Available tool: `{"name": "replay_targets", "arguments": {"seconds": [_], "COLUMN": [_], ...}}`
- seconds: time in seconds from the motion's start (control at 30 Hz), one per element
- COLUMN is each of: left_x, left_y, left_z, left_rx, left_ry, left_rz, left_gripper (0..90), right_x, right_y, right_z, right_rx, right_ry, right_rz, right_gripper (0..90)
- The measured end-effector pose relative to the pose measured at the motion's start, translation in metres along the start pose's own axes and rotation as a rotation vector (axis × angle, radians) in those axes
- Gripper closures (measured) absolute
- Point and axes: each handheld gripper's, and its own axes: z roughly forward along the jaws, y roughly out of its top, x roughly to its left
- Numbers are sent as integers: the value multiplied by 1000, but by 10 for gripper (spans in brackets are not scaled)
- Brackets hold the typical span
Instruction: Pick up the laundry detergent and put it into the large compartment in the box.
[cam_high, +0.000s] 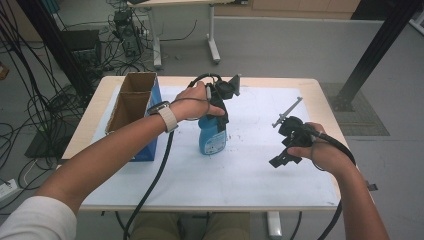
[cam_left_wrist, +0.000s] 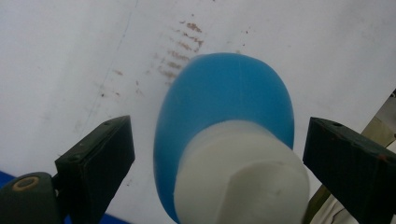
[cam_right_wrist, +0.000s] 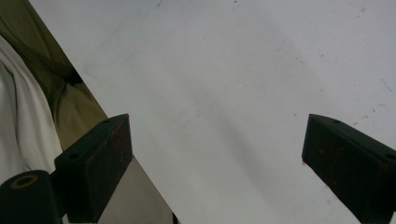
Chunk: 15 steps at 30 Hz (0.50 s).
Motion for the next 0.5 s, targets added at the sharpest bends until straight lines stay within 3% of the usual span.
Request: {"name": "replay_targets", "arguments": {"seconds": [0.5], "left_x": [-3], "left_y": [2], "left_z": [13], "left_rx": [10], "left_ry": [2], "left_rz": [6], "left_gripper": [121], "right_x": [0], "right_y": [-3], "right_z": [1], "right_rx": [-1], "right_ry": [1], "right_rz": [7], "right_gripper": [85]}}
